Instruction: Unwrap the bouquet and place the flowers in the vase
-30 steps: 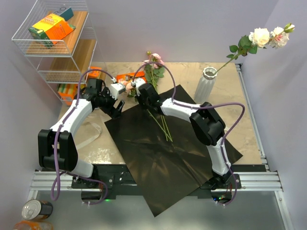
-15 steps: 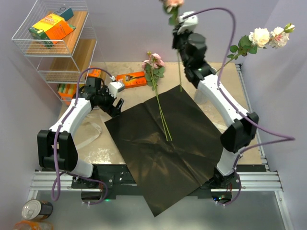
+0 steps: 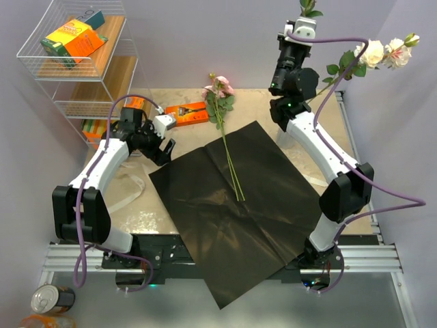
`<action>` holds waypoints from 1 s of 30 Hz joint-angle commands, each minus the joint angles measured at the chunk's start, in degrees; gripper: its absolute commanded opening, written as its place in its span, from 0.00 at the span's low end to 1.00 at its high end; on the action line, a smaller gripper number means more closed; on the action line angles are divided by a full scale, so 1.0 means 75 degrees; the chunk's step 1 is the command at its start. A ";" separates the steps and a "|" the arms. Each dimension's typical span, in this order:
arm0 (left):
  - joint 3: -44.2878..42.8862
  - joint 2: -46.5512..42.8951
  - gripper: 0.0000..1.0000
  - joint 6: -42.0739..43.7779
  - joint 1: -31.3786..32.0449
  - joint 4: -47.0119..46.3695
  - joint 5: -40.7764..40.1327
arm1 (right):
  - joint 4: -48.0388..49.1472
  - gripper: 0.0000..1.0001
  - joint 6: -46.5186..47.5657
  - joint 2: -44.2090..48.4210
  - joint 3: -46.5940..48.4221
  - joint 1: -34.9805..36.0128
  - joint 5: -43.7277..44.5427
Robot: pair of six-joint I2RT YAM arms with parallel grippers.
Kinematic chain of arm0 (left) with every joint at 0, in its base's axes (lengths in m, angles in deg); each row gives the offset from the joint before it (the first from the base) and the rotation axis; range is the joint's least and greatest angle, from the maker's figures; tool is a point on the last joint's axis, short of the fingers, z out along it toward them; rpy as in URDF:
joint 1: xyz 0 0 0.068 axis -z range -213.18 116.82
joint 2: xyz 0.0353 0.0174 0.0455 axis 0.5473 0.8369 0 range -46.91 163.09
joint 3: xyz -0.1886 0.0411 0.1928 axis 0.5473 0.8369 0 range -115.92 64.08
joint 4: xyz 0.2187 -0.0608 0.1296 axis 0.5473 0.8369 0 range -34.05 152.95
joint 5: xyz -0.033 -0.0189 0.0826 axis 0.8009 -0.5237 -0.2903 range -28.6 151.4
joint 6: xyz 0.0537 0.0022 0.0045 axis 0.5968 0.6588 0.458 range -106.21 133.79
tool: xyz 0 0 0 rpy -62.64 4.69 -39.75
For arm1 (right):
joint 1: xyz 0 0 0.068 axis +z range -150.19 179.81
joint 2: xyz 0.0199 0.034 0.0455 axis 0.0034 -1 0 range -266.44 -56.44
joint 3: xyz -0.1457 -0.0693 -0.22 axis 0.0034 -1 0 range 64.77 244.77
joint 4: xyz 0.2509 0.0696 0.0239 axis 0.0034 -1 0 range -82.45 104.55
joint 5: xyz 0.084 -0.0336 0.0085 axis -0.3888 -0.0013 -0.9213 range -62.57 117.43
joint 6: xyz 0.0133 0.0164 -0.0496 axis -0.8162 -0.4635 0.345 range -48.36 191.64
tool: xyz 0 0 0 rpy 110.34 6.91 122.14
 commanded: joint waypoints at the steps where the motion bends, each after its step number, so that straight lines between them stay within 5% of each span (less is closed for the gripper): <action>1: -0.0271 0.0017 0.93 0.0159 -0.0089 0.0031 0.0238 | 0.1965 0.00 0.1042 -0.0086 -0.0340 -0.0220 0.0962; 30: -0.0189 0.0088 0.93 0.0428 -0.0346 0.0066 0.0331 | 0.3280 0.00 0.2191 -0.0332 -0.1103 -0.0642 0.1408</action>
